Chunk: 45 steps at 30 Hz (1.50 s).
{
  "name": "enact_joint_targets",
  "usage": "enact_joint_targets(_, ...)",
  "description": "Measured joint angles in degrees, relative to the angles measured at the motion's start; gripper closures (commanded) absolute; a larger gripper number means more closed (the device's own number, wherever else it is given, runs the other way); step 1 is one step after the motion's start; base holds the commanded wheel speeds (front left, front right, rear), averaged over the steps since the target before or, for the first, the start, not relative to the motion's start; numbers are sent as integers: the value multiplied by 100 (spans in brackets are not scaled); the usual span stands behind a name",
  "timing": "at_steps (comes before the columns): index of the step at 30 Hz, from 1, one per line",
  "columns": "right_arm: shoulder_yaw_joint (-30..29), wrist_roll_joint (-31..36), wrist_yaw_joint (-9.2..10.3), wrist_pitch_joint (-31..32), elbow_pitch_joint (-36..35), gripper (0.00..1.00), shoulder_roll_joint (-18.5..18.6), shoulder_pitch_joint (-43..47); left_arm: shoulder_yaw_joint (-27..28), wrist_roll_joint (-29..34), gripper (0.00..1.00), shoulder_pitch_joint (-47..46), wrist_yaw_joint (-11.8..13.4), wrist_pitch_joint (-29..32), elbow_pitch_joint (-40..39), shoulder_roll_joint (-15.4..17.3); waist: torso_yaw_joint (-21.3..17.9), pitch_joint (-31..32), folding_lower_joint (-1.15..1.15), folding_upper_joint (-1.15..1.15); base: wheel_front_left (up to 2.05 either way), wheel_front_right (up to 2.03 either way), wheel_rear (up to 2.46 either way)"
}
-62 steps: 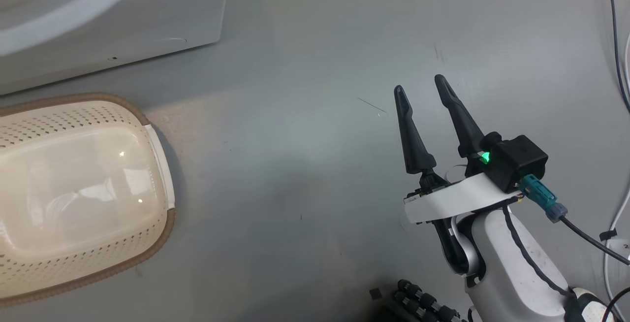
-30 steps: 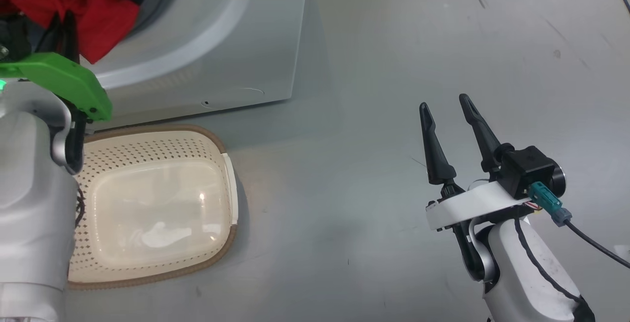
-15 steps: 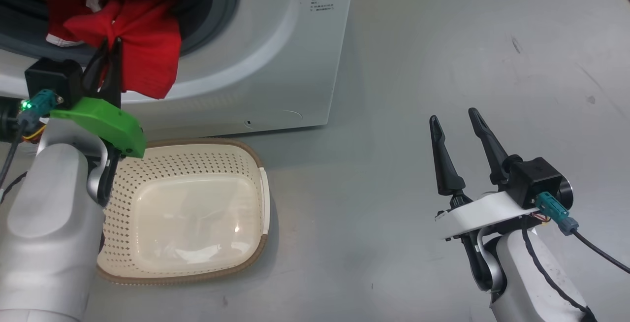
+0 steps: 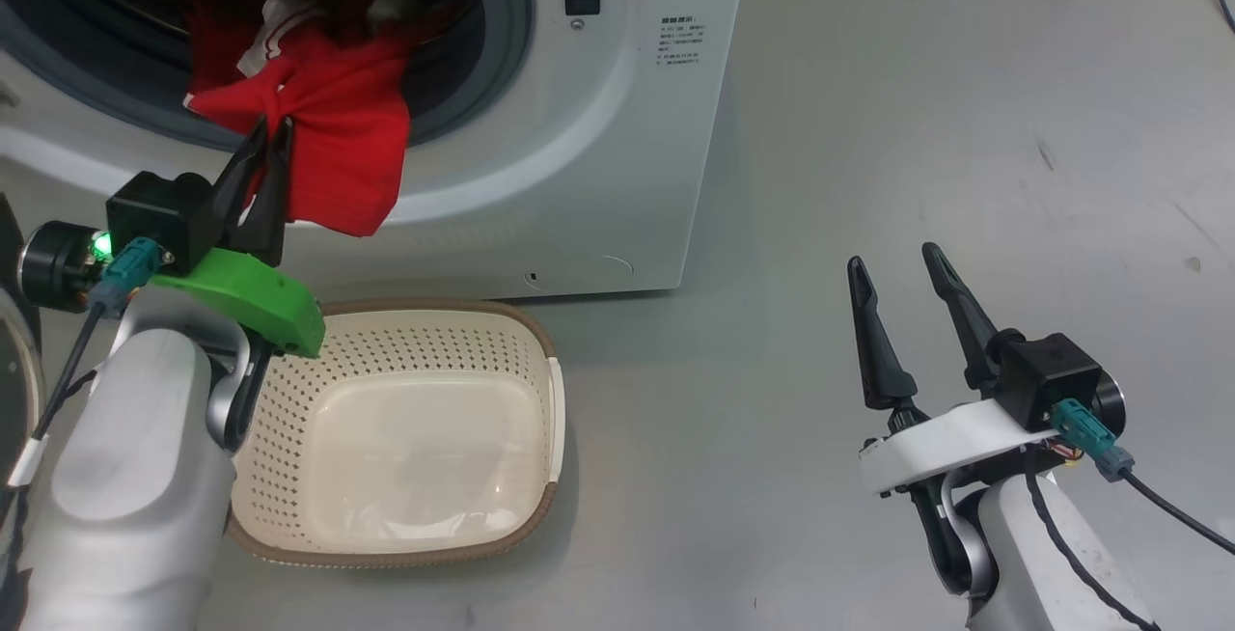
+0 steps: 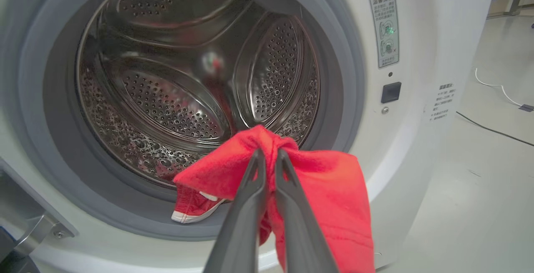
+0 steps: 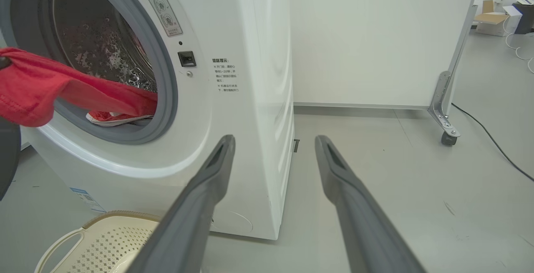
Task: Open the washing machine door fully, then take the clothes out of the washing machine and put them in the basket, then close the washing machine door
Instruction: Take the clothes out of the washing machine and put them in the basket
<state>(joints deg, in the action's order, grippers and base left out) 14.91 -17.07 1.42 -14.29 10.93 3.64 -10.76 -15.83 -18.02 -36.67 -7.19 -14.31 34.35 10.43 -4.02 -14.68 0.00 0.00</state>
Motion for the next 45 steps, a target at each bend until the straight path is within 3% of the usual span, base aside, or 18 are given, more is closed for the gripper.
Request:
enact_joint_targets(14, -66, 10, -80, 0, -1, 0, -4, 99, 675, 0, 100, 235, 1, -13, -1798, -15, 153, 194, 0, 0, 0, 0, 0)
enact_joint_targets(31, -121, 11, -134, 0, 14, 0, -10, 193, 1007, 157, 100, 578, 86, -41, -3081, -98, 186, 303, 0, 0, 0, 0, 0)
enact_joint_targets(45, -118, 60, -187, 0, 51, 0, -15, 221, 792, 94, 100, 1373, 87, -44, -2973, -229, 204, 315, 0, 0, 0, 0, 0)
